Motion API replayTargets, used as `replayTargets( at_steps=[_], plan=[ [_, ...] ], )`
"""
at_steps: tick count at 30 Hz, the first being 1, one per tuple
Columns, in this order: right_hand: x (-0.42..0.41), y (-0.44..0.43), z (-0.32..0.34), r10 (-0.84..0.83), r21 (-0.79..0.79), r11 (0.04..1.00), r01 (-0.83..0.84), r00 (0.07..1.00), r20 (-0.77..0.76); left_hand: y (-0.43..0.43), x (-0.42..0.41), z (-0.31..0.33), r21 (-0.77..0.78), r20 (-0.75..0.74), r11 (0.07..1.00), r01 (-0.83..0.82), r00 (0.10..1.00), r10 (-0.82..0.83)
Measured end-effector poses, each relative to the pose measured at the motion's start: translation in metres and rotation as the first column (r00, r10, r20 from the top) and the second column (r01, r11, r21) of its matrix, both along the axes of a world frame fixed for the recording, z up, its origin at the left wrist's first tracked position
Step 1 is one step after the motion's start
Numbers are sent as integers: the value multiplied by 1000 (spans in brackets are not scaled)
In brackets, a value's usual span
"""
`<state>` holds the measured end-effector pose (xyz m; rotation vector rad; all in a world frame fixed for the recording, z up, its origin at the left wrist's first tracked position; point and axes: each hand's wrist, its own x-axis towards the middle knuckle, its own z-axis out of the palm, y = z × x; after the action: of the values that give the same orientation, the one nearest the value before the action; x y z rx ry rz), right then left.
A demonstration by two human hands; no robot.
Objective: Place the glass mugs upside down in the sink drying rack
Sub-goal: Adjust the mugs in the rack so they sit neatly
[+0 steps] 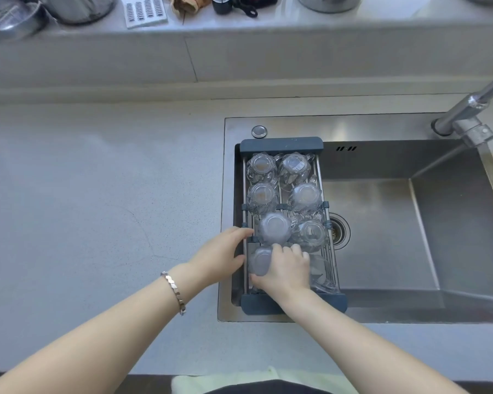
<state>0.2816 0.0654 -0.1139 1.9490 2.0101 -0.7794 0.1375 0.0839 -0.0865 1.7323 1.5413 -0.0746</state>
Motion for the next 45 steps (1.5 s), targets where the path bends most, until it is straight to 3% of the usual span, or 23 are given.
replayTargets(
  at_steps=[5, 13, 19, 22, 25, 30, 33, 36, 41, 45],
  plan=[
    [1, 8, 6, -120, -38, 992, 119, 992, -26, -14, -1, -5, -67, -44, 991, 119, 992, -122],
    [9, 7, 24, -207, -34, 978, 205, 950, -235, -9, 1, -10, -5, -416, 898, 441, 815, -402],
    [31, 7, 48, -22, -9, 1000, 20, 909, -417, 4, -3, -13, 39, -440, 844, 536, 767, -467],
    [39, 13, 53, 119, -44, 987, -155, 883, -454, 2, -8, -9, 18, -366, 904, 428, 844, -393],
    [35, 21, 53, 262, -57, 946, -320, 853, -451, -6, -12, 3, 36, -152, 953, 299, 945, -291],
    [21, 33, 47, 373, -46, 893, -448, 793, -483, -25, -2, 18, -20, 127, 993, 114, 986, -111],
    [29, 31, 43, 316, -52, 917, -395, 801, -508, -26, 7, 12, 34, 91, 996, 79, 992, -82],
    [56, 20, 33, 132, -110, 967, -232, 816, -562, -24, 14, 3, 57, 42, 991, 119, 992, -122],
    [102, 4, 17, -149, -167, 982, 90, 912, -382, -24, 12, 0, 79, 71, 989, 129, 988, -134],
    [85, -1, 13, -73, -221, 975, 16, 965, -252, -27, 8, -3, 106, 124, 990, 90, 987, -103]
  ],
)
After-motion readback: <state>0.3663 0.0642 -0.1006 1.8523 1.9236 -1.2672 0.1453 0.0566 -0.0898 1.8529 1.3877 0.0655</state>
